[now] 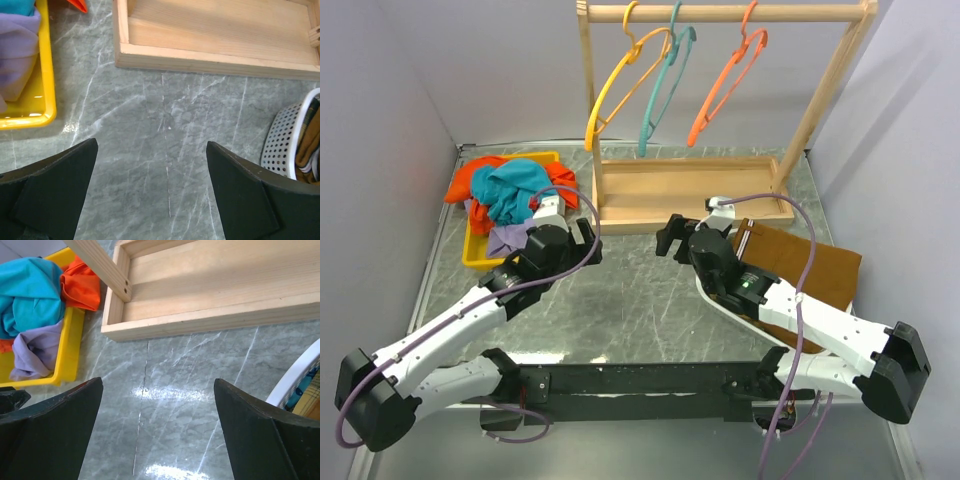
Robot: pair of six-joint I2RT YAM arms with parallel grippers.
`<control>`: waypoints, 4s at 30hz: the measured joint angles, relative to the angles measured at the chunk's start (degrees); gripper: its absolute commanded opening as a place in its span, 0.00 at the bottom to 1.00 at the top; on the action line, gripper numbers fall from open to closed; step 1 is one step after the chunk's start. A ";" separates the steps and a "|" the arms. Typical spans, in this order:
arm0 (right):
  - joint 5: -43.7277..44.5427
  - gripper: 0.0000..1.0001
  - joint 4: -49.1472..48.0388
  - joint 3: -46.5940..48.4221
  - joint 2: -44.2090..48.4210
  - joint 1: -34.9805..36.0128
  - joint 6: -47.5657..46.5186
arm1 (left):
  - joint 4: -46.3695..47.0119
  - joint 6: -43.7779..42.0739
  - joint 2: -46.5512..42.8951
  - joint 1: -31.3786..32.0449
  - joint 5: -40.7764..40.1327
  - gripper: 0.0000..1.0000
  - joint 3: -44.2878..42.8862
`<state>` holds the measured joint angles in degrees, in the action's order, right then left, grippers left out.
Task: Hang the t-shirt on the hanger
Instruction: Pick up the T-shirt and place it in the bin, then place the T-shirt at the center of the board.
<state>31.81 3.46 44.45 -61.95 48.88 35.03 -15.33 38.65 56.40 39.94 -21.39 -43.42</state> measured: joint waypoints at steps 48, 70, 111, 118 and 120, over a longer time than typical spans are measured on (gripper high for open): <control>-11.74 1.00 -0.85 -8.48 11.39 0.00 -7.04 | -6.67 -3.54 41.16 -37.53 -9.27 0.01 -39.28; -11.37 1.00 0.02 -7.72 10.95 0.00 -7.67 | -5.79 -17.16 24.41 -37.62 -3.21 0.01 -67.30; -11.10 1.00 6.40 -3.19 15.85 0.00 -7.93 | -1.90 4.87 11.02 16.31 24.09 0.82 -8.28; -11.45 0.96 5.90 -3.45 13.29 0.00 -6.99 | -8.76 9.09 3.19 9.75 11.85 0.69 -8.35; -13.14 0.94 4.63 -3.45 10.01 0.07 -6.99 | -10.95 9.94 0.90 3.26 10.23 0.62 -8.22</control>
<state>18.68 8.10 40.99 -51.94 48.95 28.03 -26.28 48.60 57.30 43.20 -11.16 -51.64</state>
